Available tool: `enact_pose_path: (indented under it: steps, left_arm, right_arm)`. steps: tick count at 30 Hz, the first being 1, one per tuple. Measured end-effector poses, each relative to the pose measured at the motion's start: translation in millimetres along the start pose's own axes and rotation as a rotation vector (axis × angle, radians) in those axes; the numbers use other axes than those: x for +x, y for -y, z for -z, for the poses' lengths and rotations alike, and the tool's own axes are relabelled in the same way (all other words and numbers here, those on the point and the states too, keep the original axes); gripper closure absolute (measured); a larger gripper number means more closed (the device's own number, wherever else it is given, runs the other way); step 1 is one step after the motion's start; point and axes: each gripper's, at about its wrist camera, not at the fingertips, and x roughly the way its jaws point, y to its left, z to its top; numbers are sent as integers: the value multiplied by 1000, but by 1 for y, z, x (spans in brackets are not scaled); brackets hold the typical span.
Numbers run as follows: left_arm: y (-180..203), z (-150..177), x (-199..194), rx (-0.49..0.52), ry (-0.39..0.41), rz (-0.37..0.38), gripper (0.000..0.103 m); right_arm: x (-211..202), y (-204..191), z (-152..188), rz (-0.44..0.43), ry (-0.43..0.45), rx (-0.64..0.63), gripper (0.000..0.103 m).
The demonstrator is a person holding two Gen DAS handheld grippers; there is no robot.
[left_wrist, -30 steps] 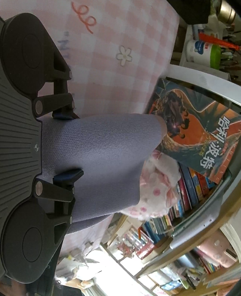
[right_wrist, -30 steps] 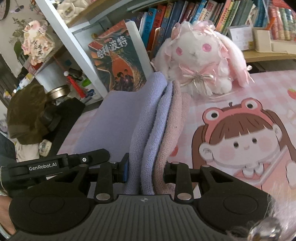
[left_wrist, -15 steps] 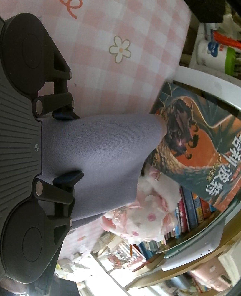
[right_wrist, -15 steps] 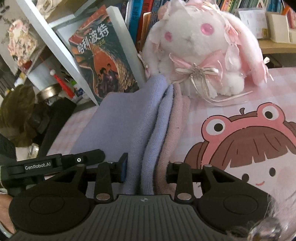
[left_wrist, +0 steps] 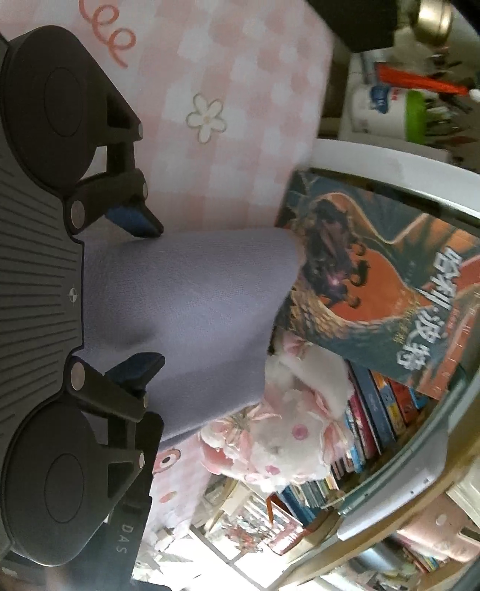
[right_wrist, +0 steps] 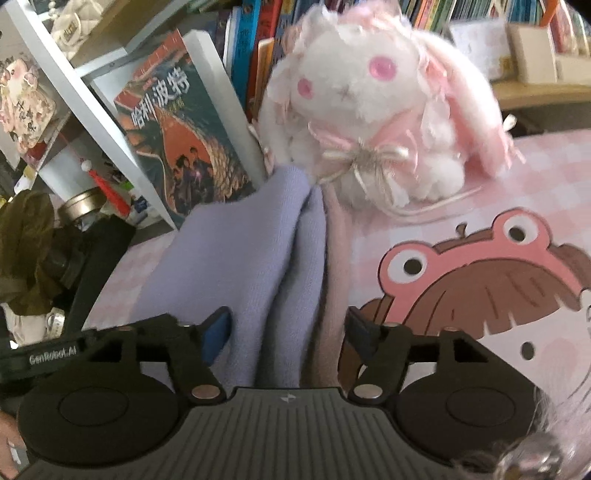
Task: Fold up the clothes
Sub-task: 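Lay the folded stack down and open both grippers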
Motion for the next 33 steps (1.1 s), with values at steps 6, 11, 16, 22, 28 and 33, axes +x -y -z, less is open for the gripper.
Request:
enact_pose_path:
  steps: [6, 11, 16, 22, 28, 33]
  left_arm:
    - [12, 7, -29, 19, 68, -41, 27]
    - [37, 29, -51, 142, 70, -124, 20]
    - [50, 57, -69, 206, 46, -191, 16]
    - [51, 83, -82, 176, -5, -223, 16]
    - [58, 101, -93, 229, 9, -281, 3]
    - [61, 109, -103, 291, 23, -320, 2]
  right_arm:
    - [-26, -13, 3, 67, 63, -66, 23]
    - [-53, -30, 20, 123, 120, -146, 19]
    - [-78, -46, 47, 206, 140, -199, 13]
    - [-95, -53, 82, 270, 113, -202, 11]
    - [-111, -59, 107, 304, 112, -150, 9]
    - [-120, -70, 125, 356, 114, -225, 5]
